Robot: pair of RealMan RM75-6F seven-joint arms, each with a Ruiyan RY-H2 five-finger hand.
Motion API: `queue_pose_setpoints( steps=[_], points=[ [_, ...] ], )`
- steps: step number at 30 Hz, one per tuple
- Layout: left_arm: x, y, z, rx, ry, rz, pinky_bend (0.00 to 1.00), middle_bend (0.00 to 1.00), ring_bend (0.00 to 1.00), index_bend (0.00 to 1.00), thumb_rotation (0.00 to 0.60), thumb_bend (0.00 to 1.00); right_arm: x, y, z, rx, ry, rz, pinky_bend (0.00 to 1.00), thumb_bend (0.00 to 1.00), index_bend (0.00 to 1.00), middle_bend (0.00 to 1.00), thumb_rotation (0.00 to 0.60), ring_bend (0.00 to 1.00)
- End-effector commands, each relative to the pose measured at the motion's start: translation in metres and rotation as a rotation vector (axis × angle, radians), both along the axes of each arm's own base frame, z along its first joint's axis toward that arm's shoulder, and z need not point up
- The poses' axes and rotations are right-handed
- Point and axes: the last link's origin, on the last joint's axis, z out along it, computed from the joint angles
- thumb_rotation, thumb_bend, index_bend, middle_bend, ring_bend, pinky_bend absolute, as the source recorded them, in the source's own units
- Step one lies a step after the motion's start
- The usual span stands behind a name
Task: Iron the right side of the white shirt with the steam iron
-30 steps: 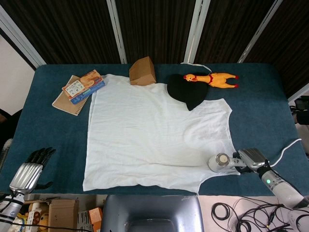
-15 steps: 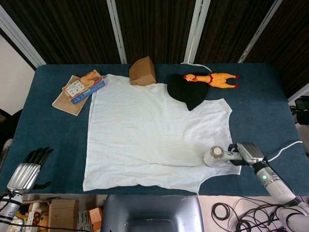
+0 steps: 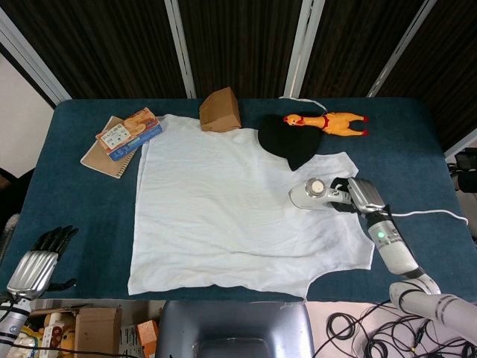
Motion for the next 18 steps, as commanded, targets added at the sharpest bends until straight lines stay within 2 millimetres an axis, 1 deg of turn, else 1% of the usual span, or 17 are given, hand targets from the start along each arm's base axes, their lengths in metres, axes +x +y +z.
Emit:
queue_pose_setpoints(
  steps=[1, 4, 10, 13, 18],
  points=[
    [0.0, 0.0, 0.001, 0.003, -0.001, 0.001, 0.1, 0.06, 0.0, 0.07, 0.6, 0.06, 0.011, -0.017, -0.022, 0.01, 0.038, -0.007, 1.0, 0.81, 1.0, 1.0, 0.6, 1.0],
    [-0.001, 0.0, 0.001, 0.008, -0.004, 0.002, 0.1, 0.06, 0.0, 0.07, 0.6, 0.06, 0.012, -0.018, -0.036, 0.028, 0.061, -0.011, 1.0, 0.81, 1.0, 1.0, 0.6, 1.0],
    [-0.002, -0.001, 0.002, 0.011, -0.008, 0.005, 0.1, 0.06, 0.0, 0.07, 0.6, 0.06, 0.009, -0.011, -0.047, 0.066, 0.073, -0.016, 1.0, 0.8, 1.0, 1.0, 0.6, 1.0],
    [-0.002, -0.001, 0.002, 0.012, -0.01, 0.006, 0.1, 0.06, 0.0, 0.07, 0.6, 0.06, 0.006, 0.0, -0.049, 0.103, 0.073, -0.012, 1.0, 0.81, 1.0, 1.0, 0.6, 1.0],
    [-0.003, -0.003, 0.003, 0.015, -0.008, 0.007, 0.1, 0.06, 0.0, 0.07, 0.6, 0.06, 0.001, 0.029, -0.047, 0.181, 0.069, 0.015, 1.0, 0.8, 1.0, 1.0, 0.6, 1.0]
  ],
)
